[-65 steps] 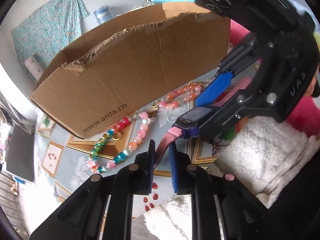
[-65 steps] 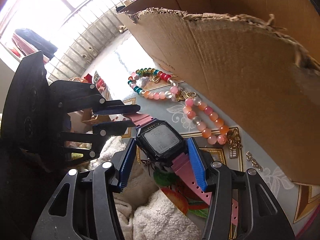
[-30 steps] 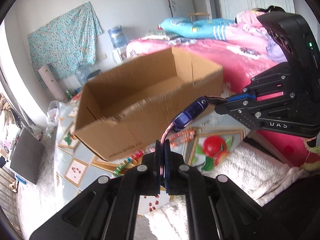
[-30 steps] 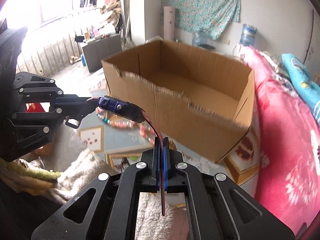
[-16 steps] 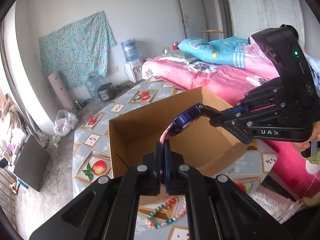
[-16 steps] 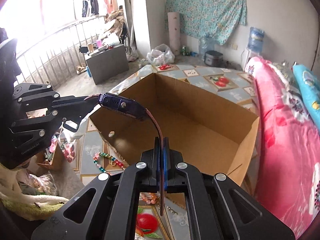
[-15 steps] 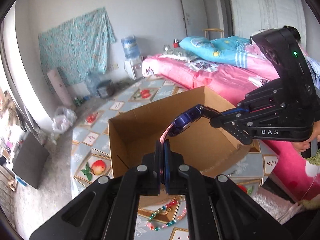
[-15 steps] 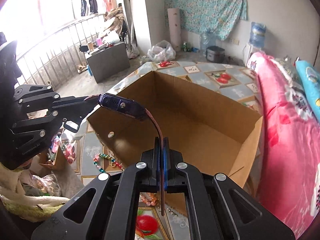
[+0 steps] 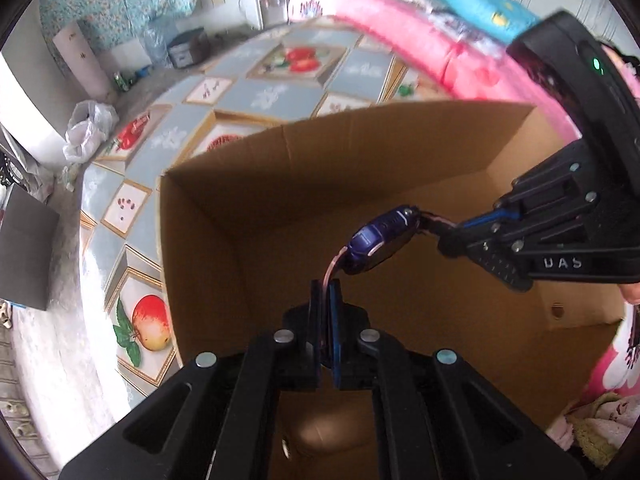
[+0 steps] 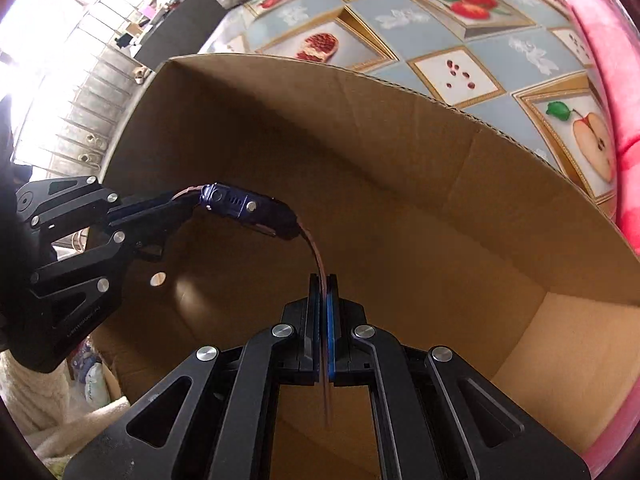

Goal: Organize jewelry
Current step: 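Lift the watch with the right gripper and carry it over the box, then lower the watch into the box and open the right gripper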

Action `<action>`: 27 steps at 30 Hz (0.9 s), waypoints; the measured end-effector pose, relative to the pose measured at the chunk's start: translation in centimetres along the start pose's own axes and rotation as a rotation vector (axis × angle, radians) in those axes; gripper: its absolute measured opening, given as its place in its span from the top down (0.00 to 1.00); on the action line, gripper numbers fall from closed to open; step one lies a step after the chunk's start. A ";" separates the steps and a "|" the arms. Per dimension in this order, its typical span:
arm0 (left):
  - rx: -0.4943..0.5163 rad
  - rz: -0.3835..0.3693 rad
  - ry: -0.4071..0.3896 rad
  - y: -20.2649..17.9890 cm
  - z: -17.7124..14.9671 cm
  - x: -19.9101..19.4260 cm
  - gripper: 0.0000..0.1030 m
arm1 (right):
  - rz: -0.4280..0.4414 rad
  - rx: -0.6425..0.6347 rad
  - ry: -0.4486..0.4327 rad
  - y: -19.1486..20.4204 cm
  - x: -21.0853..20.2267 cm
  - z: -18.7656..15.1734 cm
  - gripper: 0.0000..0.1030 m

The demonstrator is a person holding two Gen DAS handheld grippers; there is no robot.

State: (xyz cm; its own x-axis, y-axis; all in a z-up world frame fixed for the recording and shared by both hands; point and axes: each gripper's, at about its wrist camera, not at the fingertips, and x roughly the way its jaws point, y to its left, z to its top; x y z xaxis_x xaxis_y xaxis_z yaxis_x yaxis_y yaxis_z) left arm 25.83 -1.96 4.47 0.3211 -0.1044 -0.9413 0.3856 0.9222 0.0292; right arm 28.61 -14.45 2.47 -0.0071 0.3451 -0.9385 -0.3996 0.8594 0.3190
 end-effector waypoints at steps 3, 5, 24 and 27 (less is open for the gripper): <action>0.014 0.053 0.021 0.3 1.3 1.3 0.86 | 0.015 0.090 0.058 -2.3 2.2 1.5 0.96; 0.020 0.066 -0.010 0.3 1.9 1.2 0.80 | 0.025 0.123 0.055 -3.0 2.6 2.0 0.93; -0.097 0.071 -0.284 3.4 -2.4 -8.1 0.33 | -0.205 0.005 -0.109 2.1 -0.3 -0.1 0.67; -0.138 0.072 -0.324 4.0 -4.4 -9.8 0.29 | -0.217 -0.004 -0.154 3.3 -1.7 -0.7 0.67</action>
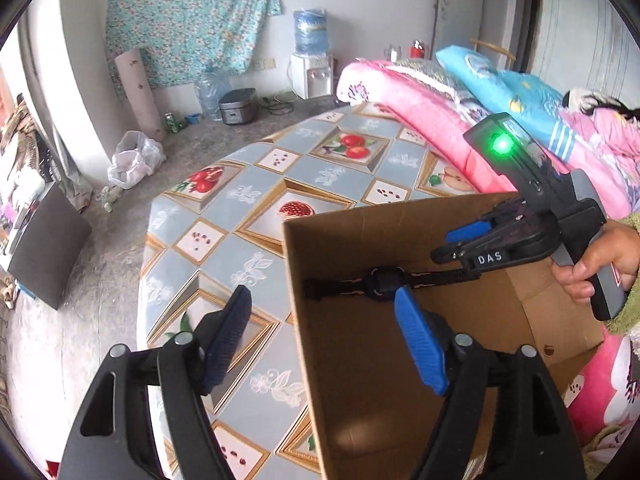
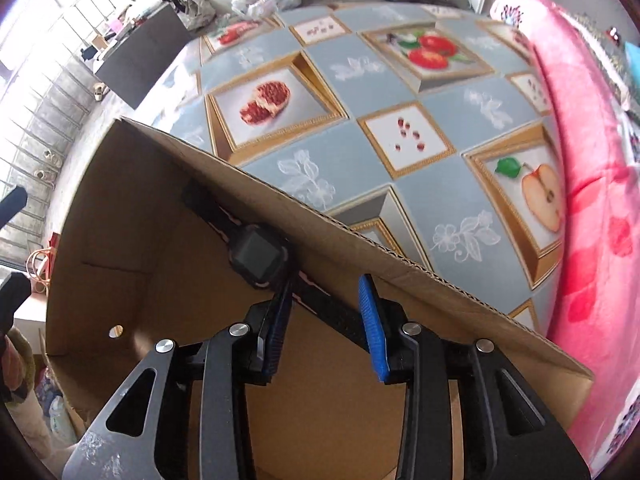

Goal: Organize jewelry
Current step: 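Lower the watch into the box and open the right gripper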

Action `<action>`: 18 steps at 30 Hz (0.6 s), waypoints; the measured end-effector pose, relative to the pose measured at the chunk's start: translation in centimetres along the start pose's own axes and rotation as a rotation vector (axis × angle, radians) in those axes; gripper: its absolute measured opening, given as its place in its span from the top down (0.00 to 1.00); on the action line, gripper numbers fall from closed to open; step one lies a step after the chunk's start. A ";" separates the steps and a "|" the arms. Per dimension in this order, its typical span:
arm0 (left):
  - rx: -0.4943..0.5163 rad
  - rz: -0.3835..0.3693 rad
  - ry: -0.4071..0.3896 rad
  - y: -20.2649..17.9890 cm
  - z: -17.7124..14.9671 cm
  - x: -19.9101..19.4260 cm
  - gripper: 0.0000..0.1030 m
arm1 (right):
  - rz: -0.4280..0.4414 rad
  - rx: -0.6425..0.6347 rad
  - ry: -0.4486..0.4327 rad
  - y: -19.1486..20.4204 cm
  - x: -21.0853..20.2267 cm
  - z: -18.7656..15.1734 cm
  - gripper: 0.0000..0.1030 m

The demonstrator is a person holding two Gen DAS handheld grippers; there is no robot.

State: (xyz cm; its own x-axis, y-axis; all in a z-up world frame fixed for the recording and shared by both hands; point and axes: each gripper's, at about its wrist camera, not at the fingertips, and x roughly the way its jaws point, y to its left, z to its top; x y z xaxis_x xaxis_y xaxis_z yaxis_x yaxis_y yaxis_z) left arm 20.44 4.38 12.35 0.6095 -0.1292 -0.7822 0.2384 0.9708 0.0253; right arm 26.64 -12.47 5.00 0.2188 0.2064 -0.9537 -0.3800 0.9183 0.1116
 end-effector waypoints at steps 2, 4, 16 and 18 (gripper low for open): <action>-0.032 -0.005 -0.025 0.5 -1.3 -1.6 0.25 | -0.007 -0.003 -0.052 0.7 -1.7 -0.6 0.67; -0.062 -0.003 -0.052 1.0 -2.8 -3.1 0.23 | -0.009 -0.001 -0.116 0.5 -3.8 -1.0 0.64; -0.280 0.027 0.008 2.9 -14.4 -5.5 0.16 | -0.002 -0.011 -0.502 6.6 -13.1 -11.4 0.15; -0.294 0.032 0.038 2.4 -16.1 -5.0 0.15 | -0.025 -0.026 -0.493 7.5 -12.8 -12.6 0.12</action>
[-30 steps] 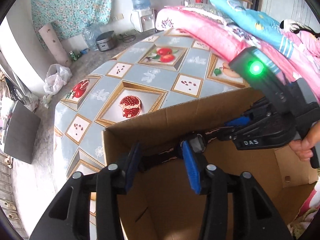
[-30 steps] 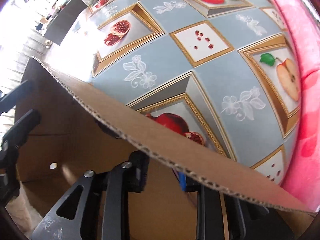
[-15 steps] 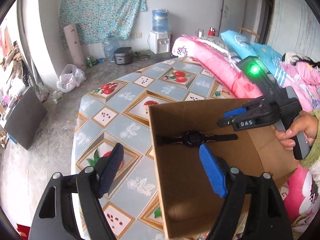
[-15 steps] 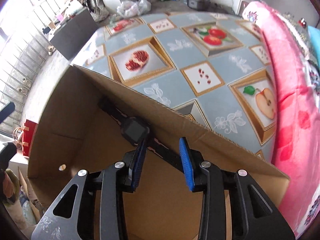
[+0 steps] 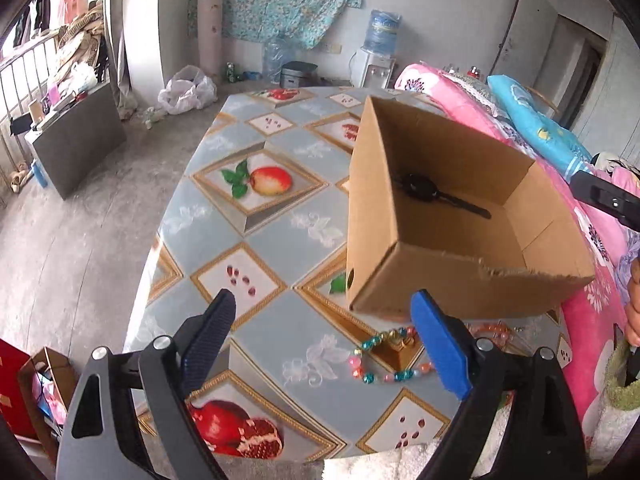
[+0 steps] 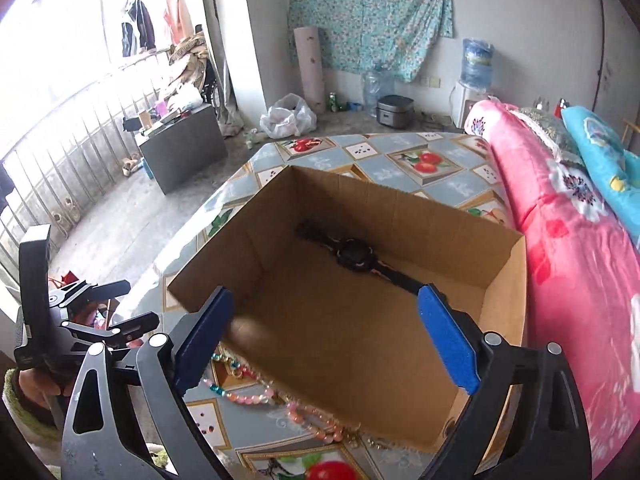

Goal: Organize jewelry
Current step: 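Lower the watch into the box and open the right gripper, then move the right gripper back to the multicolour bead bracelet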

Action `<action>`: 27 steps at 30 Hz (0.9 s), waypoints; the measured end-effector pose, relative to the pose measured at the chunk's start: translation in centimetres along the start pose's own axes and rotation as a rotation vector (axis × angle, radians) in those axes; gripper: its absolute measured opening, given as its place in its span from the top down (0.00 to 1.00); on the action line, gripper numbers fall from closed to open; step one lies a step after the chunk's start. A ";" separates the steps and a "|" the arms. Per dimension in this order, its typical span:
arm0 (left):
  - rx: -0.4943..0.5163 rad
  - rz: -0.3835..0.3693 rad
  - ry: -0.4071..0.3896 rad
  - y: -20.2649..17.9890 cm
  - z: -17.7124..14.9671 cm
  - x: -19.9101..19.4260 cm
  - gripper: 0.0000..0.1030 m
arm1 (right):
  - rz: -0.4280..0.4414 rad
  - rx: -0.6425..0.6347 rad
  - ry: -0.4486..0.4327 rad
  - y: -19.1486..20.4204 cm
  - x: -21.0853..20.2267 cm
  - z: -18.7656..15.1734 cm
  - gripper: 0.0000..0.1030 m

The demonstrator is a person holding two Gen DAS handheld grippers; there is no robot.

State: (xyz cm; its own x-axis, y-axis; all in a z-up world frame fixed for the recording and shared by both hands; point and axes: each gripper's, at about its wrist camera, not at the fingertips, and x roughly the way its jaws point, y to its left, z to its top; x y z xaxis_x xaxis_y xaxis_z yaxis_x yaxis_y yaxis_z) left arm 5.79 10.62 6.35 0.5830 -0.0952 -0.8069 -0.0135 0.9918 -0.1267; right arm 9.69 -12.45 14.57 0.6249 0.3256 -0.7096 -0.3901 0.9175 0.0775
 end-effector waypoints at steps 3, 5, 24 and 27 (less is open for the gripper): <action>-0.003 0.030 0.034 -0.2 -2.1 0.8 0.15 | -0.027 -0.053 0.015 1.5 -0.5 -1.3 0.08; -0.010 0.057 0.045 -0.2 -3.2 1.2 0.15 | -0.047 -0.086 0.007 2.2 -0.9 -2.1 0.08; -0.066 -0.057 -0.040 -0.7 -4.2 -0.8 0.05 | 0.030 -0.115 -0.115 1.8 -3.3 -6.5 0.08; -0.077 -0.088 -0.064 -0.3 -4.1 -1.3 0.05 | -0.002 -0.132 -0.123 2.1 -3.1 -8.3 0.08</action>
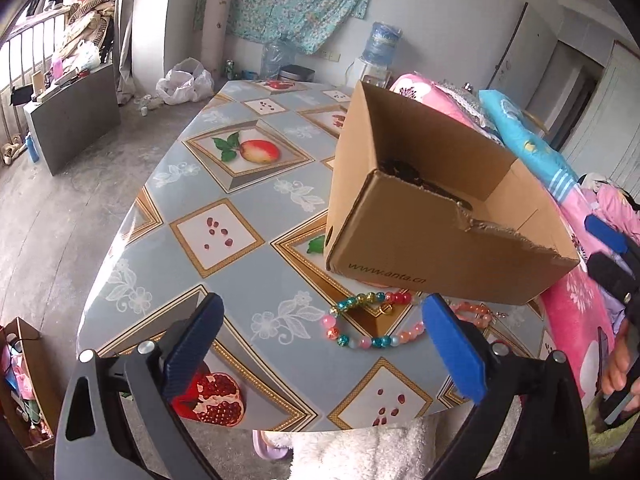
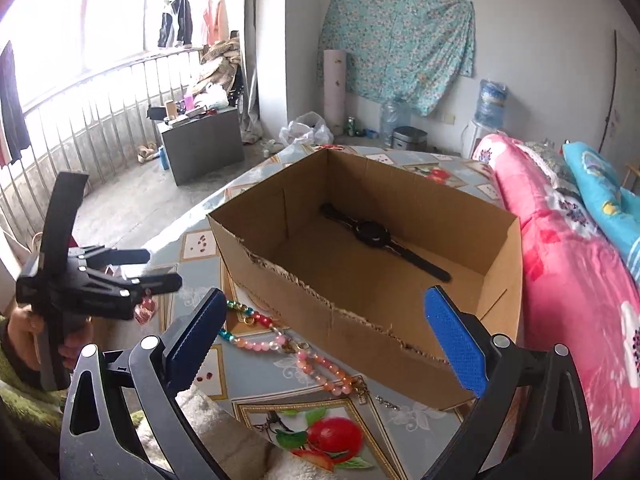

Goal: Organize jewelry
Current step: 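Move the right gripper back to the multicolour bead bracelet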

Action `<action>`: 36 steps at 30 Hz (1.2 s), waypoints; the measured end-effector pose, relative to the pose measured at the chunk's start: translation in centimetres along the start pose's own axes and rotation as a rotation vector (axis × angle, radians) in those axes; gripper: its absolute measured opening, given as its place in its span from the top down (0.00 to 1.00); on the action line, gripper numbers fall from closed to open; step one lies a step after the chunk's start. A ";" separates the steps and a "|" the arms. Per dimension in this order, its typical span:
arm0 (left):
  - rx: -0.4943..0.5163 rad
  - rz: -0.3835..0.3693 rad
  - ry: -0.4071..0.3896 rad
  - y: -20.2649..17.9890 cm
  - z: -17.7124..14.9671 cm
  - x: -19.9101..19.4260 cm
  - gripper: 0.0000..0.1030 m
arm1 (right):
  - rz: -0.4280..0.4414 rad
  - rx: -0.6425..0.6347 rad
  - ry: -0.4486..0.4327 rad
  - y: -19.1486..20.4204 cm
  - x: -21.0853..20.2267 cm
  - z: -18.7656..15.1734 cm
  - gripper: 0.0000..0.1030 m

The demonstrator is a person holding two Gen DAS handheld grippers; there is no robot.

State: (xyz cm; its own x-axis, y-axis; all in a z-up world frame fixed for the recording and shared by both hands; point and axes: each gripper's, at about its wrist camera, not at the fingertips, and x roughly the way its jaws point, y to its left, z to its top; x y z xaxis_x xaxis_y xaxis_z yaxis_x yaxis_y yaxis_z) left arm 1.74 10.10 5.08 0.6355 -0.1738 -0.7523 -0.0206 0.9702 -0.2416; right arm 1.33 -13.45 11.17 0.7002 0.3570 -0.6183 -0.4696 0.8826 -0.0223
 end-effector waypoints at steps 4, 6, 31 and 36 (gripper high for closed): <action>-0.014 -0.066 -0.013 0.4 -0.1 0.0 0.05 | 0.005 0.007 0.000 0.5 0.2 -2.4 0.08; -0.016 -0.084 0.002 0.5 -0.4 0.5 0.05 | 0.025 0.031 0.026 0.7 0.8 -3.4 0.08; 0.273 0.143 0.203 -1.1 -3.2 7.8 0.05 | 0.193 0.223 0.226 1.0 5.1 -5.8 0.50; 0.271 0.144 0.224 -1.0 -2.9 8.0 0.05 | 0.228 0.236 0.244 1.7 6.0 -5.6 0.57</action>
State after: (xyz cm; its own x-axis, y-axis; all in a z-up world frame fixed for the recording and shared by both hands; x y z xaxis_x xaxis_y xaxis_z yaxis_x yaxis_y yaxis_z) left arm 4.60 7.27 -2.48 0.4559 -0.0363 -0.8893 0.1267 0.9916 0.0244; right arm 1.74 -11.53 3.03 0.4304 0.4938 -0.7556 -0.4419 0.8452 0.3006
